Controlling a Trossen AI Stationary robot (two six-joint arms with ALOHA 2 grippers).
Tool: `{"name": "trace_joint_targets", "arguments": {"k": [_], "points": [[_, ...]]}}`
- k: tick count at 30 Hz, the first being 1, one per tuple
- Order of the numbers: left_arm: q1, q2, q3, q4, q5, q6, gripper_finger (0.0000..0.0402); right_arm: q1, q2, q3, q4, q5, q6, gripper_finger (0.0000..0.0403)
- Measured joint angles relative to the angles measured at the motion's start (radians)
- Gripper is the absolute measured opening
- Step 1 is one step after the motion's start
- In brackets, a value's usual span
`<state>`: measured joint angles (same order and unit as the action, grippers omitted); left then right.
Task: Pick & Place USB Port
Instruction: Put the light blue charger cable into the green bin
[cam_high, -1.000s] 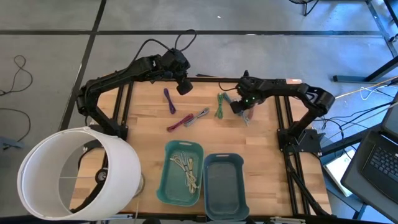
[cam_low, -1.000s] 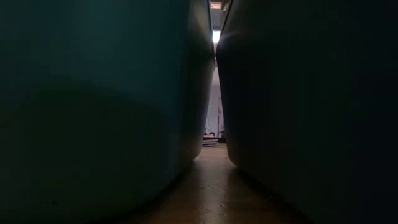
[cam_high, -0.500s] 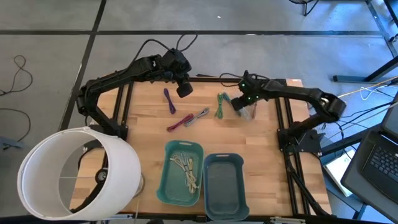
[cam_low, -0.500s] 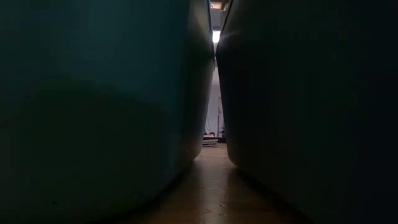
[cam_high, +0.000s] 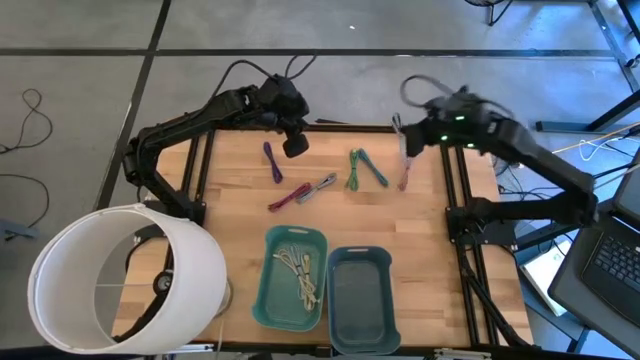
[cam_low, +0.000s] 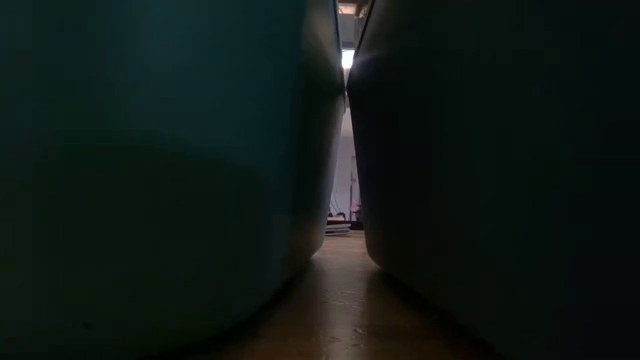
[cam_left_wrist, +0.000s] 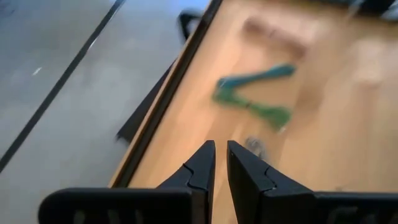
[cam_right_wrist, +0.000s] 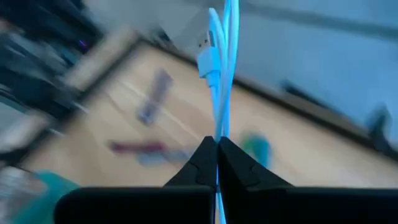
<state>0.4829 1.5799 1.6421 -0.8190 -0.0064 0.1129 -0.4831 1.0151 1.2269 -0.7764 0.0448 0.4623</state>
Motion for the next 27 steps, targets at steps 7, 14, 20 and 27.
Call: {"name": "trace_joint_targets", "arguments": {"k": [7, 14, 20, 27], "points": [[0.027, 0.003, 0.0, 0.394, 0.454, -0.023, 0.0035, 0.095, -0.017, 0.147, 0.159, -0.001, -0.139, 0.0], [0.008, 0.066, 0.0, 0.882, 0.734, -0.225, 0.0047, 0.126, 0.031, 0.152, 0.242, -0.022, -0.18, 0.0], [-0.021, 0.116, 0.0, 0.981, 0.731, -0.315, 0.0109, 0.158, 0.08, 0.152, 0.323, -0.101, -0.183, 0.0], [-0.022, 0.127, 0.0, 0.99, 0.653, -0.339, 0.0193, 0.186, 0.091, 0.152, 0.378, -0.101, -0.182, 0.0]]}}
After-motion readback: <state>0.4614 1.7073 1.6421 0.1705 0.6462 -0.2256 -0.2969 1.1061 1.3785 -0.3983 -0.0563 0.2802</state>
